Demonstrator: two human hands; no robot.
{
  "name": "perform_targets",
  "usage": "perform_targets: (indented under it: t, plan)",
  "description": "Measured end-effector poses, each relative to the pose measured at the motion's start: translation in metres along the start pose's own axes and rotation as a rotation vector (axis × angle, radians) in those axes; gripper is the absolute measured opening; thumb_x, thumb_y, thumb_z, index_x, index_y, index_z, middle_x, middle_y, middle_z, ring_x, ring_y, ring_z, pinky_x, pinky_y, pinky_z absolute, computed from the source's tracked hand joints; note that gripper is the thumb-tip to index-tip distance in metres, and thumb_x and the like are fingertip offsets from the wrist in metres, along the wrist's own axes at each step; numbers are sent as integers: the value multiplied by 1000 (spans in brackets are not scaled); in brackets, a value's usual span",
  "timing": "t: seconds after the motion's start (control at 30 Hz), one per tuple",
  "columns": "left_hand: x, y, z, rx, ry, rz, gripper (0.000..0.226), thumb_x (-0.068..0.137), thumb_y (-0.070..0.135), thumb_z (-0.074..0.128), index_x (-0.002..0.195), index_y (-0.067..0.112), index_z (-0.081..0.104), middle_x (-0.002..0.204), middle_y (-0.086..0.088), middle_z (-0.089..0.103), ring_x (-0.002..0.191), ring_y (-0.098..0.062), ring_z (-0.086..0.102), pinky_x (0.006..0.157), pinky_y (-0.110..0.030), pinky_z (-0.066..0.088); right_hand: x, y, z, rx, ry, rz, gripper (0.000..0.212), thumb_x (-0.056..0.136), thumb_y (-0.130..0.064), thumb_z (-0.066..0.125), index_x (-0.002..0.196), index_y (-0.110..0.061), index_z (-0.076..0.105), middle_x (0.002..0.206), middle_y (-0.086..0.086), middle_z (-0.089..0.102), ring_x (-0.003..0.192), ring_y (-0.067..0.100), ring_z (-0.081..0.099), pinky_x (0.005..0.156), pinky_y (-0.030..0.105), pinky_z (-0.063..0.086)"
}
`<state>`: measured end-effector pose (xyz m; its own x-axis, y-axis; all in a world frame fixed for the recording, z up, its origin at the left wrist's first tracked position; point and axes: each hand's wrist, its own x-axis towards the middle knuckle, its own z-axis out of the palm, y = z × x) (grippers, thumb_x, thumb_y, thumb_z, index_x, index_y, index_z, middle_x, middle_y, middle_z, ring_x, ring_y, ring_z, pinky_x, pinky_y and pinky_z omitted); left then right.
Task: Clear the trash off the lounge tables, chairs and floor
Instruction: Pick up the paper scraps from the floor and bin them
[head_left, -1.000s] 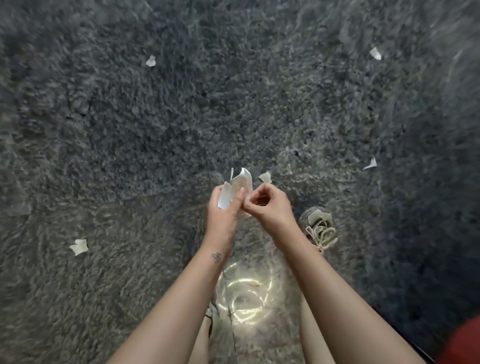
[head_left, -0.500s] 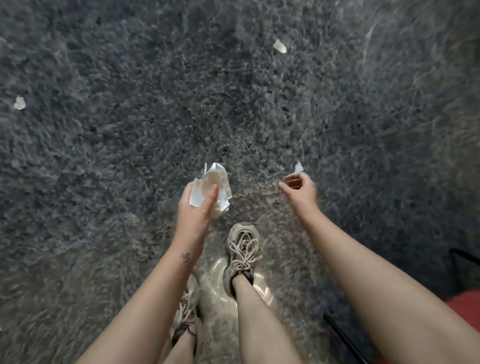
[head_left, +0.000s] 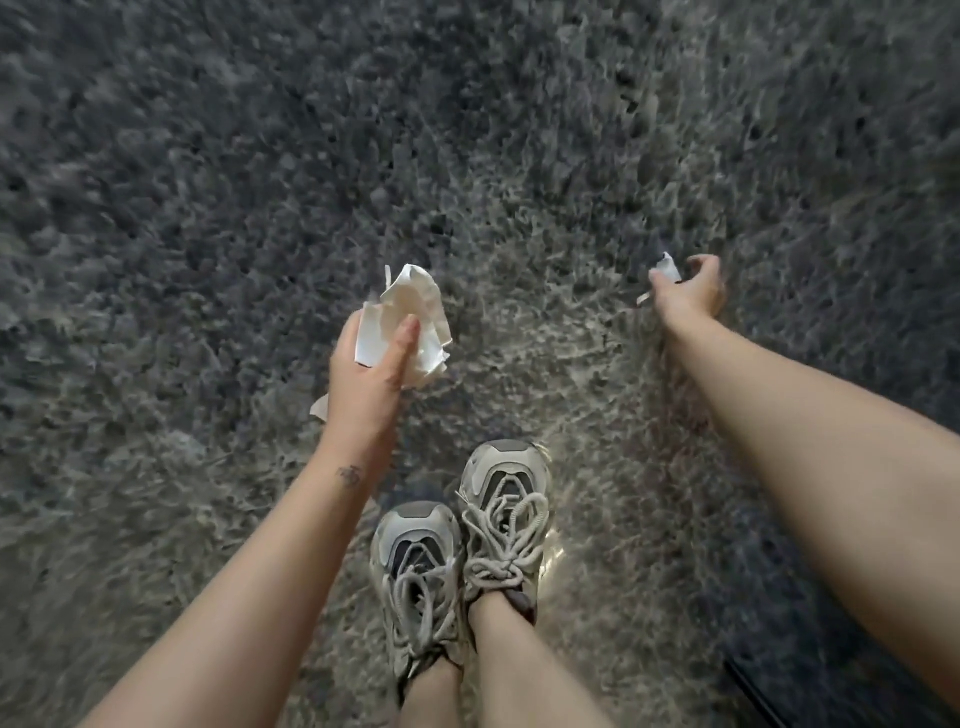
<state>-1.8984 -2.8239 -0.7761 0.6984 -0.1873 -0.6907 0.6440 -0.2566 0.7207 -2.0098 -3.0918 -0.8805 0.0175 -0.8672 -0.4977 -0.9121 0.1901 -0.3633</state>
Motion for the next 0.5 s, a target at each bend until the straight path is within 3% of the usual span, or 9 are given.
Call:
perform_targets:
  t: [0.1,0.23,0.33,0.4,0.5]
  plan:
    - [0,-11,-12,-2,15,-21,22,87,24,61,105,12,56,101,-13,61,97,-37,59,91,-62,45,0,0,6,-24,17,-38,22,83,-13,61,95,-20,44,100,0,49,98,19,52,79,23,37]
    - [-13,-3,-37,-30,90,-28,12,88,23,60,99,17,58,94,-6,62,89,-27,59,87,-52,51,-42,-13,11,6,-79,-163,16,81,-1,60,91,-14,57,88,1,55,82,12,49,61,11,35]
    - [-27,12,-59,-86,160,-11,7,89,22,59,96,20,57,86,0,62,81,-20,60,72,-37,55,-98,-28,21,14,-270,-291,12,78,-2,67,90,-2,67,85,10,65,78,14,54,72,18,44]
    - [-36,20,-73,-129,192,-19,10,87,25,60,95,20,57,88,-2,61,85,-27,58,76,-45,54,-141,-39,30,27,-408,-377,10,77,-5,70,87,-2,69,81,10,66,75,14,56,74,25,45]
    - [-45,24,-94,-176,232,-16,21,82,31,67,97,19,57,95,-10,58,91,-37,56,90,-62,43,-198,-46,53,-34,-580,-505,8,77,-11,72,84,-5,73,81,8,71,73,12,61,71,17,46]
